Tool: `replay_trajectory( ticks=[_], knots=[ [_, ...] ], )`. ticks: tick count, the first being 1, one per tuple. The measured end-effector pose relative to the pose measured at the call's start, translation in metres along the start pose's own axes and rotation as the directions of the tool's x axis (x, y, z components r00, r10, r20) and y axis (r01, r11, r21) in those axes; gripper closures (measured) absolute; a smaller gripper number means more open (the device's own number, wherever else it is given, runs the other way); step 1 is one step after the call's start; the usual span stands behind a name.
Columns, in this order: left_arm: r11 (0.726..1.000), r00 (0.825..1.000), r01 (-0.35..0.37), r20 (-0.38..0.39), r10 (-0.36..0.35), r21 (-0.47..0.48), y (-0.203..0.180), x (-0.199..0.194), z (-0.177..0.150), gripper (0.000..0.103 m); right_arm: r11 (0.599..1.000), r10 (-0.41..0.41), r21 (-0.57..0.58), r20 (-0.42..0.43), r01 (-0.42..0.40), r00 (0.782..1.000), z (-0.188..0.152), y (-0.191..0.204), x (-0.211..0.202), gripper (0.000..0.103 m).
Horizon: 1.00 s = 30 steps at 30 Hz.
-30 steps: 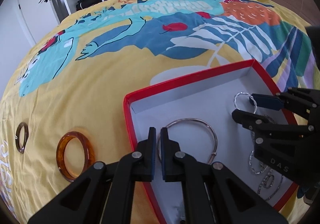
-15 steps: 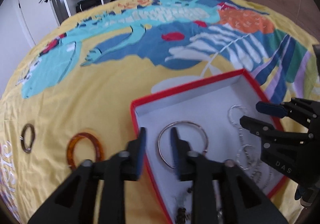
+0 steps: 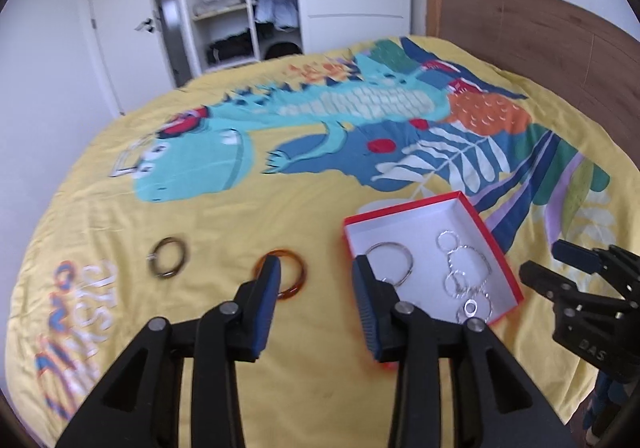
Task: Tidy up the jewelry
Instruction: 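Withdraw both tools from the box toward the two bangles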
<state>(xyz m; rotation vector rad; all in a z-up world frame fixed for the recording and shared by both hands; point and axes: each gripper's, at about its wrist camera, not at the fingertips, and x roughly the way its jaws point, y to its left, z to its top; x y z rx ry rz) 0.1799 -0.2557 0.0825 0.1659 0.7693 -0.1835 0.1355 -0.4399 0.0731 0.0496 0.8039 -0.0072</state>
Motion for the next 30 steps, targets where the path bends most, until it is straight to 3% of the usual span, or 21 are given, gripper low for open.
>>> replay_trajectory(
  ticks=[7,9,16,21,30],
  knots=[
    [0.996,0.996,-0.070,0.051,0.072,-0.050,0.036,-0.085,-0.039,0.063,0.999,0.044,-0.014,0.079,-0.043,0.996,-0.031,0.060,-0.078,0.043],
    [0.994,0.994,-0.086,0.065,0.091,-0.069,0.047,-0.107,-0.049,0.057,0.998,0.057,-0.014,0.097,-0.056,0.994,-0.040,0.073,-0.094,0.039],
    [0.984,0.977,-0.141,0.148,0.156,-0.109,0.078,-0.183,-0.081,0.056,0.996,0.090,-0.039,0.156,-0.085,0.984,-0.068,0.122,-0.146,0.037],
    [0.976,0.966,-0.164,0.176,0.188,-0.143,0.098,-0.215,-0.100,0.055,0.994,0.100,-0.066,0.193,-0.089,0.976,-0.083,0.150,-0.172,0.030],
    [0.968,0.964,-0.160,0.182,0.196,-0.193,0.118,-0.237,-0.127,0.054,0.990,0.100,-0.116,0.208,-0.077,0.973,-0.105,0.177,-0.190,0.029]
  ],
)
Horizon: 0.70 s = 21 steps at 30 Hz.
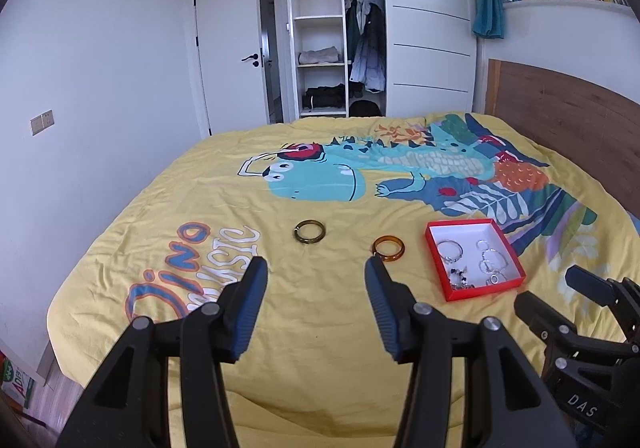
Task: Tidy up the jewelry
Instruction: 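Withdraw both tools from the box toward the two bangles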
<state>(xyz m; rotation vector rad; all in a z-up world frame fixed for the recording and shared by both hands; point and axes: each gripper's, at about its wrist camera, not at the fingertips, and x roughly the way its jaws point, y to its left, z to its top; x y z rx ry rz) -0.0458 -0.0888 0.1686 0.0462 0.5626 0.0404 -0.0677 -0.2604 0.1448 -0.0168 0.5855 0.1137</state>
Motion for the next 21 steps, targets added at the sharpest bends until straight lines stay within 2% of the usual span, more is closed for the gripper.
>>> replay_trajectory(
  ticks=[21],
  knots=[
    [0.999,1.000,-0.006,0.001,0.006,-0.043,0.030,0.004,-0.012,0.050,0.999,0.001,-0.032,-0.017,-0.001,1.000,-0.008,0.029,0.011,0.026]
  ],
)
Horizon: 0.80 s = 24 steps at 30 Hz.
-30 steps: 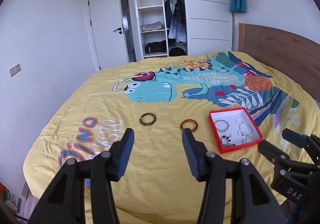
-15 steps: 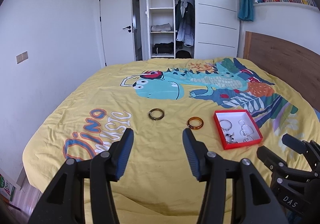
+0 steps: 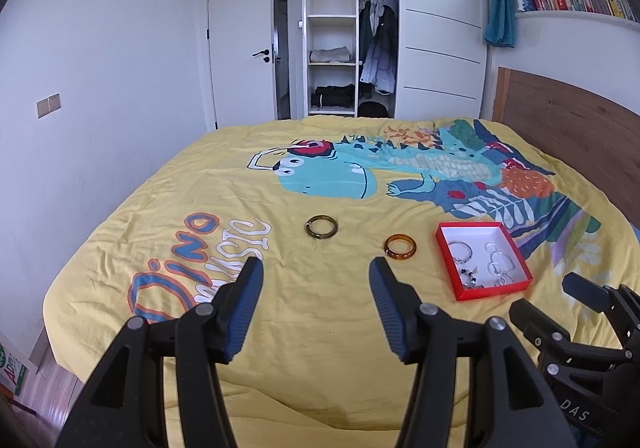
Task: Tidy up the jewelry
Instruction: 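Withdraw both tools from the box toward the two bangles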
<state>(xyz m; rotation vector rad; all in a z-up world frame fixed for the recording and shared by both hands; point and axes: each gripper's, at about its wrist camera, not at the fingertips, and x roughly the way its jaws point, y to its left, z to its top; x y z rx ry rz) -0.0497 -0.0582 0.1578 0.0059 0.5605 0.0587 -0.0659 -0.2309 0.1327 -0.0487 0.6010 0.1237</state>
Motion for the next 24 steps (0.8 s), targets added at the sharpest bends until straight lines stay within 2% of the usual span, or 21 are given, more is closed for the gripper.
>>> replay_trajectory(
  ticks=[11,24],
  knots=[
    [1.000,0.999,0.004,-0.038,-0.005,-0.016,0.007,0.027,-0.004,0.048,1.000,0.016,0.008,-0.033,-0.015,0.999,-0.003,0.003,0.024,0.026],
    [0.999,0.993,-0.011,-0.121,0.005,-0.048,0.019,0.082,-0.015,0.048,0.997,0.080,0.032,-0.134,-0.076,0.988,-0.015,0.006,0.083,0.026]
  ],
)
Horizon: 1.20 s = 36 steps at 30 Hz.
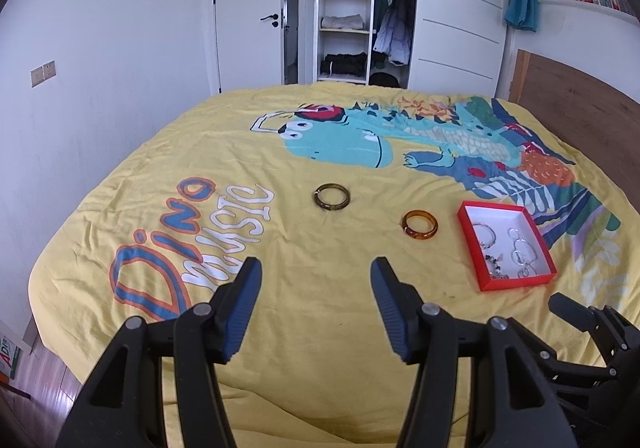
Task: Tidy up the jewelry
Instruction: 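Withdraw both tools from the box toward the two bangles, then grasp the dark tortoiseshell bangle with the left tool while the right tool grasps the amber bangle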
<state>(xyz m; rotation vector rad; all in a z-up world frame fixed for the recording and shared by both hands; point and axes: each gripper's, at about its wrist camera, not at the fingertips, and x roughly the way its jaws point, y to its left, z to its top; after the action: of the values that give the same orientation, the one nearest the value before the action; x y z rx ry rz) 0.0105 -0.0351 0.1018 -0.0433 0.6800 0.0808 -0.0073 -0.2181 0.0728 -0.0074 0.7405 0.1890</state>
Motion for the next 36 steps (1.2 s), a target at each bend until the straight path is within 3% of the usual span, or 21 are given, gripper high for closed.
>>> replay_trajectory(
  ticks=[10,19,32,36],
  knots=[
    [0.999,0.993,0.009,-0.116,-0.014,-0.037,0.005,0.064,-0.010,0.048,1.000,0.023,0.023,-0.110,-0.021,0.994,-0.006,-0.010,0.062,0.026],
    [0.998,0.963,-0.021,-0.268,0.003,-0.065,0.020,0.148,-0.018,0.048,0.999,0.029,0.032,-0.203,-0.023,0.979,-0.002,-0.027,0.135,0.026],
    [0.989,0.965,-0.009,-0.262,-0.030,-0.145,0.034,0.278,0.057,0.048,1.000,0.029,0.015,-0.159,-0.026,0.987,0.071,-0.054,0.239,0.026],
    [0.986,0.960,0.015,-0.272,-0.060,-0.166,0.033,0.321,0.079,0.048,0.999,0.032,-0.009,-0.167,-0.034,0.985,0.092,-0.056,0.273,0.036]
  ],
)
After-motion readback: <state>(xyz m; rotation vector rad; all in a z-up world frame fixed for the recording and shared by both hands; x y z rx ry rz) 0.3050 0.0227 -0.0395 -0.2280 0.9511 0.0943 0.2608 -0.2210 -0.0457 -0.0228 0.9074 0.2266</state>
